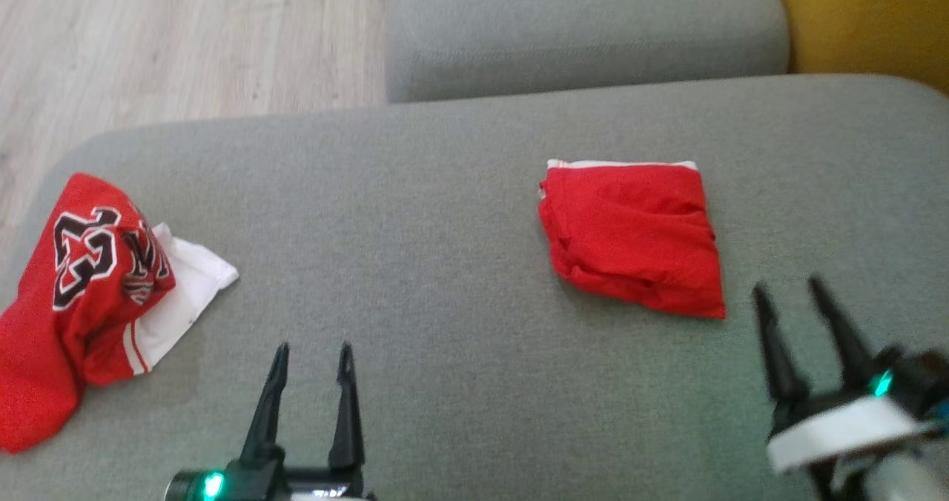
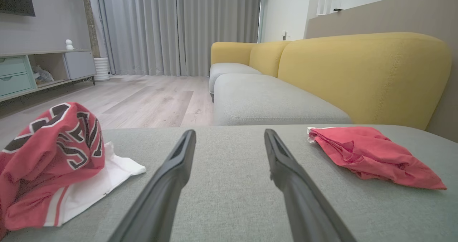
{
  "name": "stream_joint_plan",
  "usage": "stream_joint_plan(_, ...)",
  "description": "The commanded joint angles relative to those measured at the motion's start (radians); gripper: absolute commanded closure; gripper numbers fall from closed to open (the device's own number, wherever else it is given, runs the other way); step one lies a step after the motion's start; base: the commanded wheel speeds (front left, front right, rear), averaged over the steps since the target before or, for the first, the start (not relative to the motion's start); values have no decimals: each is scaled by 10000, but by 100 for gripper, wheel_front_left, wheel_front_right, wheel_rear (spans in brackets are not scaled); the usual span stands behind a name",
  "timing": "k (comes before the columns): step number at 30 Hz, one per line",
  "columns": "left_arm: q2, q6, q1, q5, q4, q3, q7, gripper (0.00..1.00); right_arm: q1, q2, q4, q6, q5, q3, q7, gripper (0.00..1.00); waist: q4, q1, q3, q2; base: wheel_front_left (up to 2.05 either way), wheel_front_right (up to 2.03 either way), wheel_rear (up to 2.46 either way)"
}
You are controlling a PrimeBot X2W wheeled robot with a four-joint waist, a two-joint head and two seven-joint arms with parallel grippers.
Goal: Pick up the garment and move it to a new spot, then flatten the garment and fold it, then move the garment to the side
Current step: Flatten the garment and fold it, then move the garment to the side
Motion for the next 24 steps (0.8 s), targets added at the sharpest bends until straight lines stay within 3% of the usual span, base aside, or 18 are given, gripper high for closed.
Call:
stream_joint_plan(1,9,-17,-171,52,-300,452,-51,0,67,68,-373,-7,-417,100,-109,0,-68,3,-205,-1,0,0,0)
stream_joint_plan(8,9,-99,284,64,-347,732,-51,0,857,892,-495,-7,-1671,-170,-110,0,-170,3,-492,-1,0,0,0)
stream_joint_plan(24,9,-68,426,-59,-186,693,-51,0,886,1121,-549,-7,-2552,-332,-110,0,-206,3,-521,-1,0,0,0)
